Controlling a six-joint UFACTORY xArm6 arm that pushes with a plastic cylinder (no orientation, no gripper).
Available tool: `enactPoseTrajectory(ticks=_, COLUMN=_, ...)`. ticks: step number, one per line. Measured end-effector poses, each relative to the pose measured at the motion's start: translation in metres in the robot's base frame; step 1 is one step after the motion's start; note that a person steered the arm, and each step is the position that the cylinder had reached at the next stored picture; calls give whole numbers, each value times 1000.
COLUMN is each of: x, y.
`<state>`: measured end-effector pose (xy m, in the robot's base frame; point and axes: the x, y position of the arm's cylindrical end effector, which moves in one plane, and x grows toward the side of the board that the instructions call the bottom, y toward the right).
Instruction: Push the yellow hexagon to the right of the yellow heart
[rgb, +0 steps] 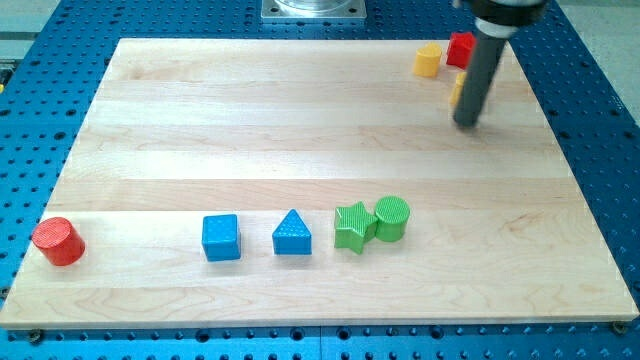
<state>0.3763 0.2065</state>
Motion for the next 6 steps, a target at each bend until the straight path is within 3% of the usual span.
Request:
enactPoseTrajectory(ticks=1, x=-22, y=19)
enactPoseTrajectory(ticks=2, x=-70, y=-4)
enactPoseTrajectory(ticks=4, x=-58, y=-24)
enactPoseTrajectory(ticks=5, x=-75, y=-54)
enactPoseTrajectory(ticks=6, x=-83, y=-40)
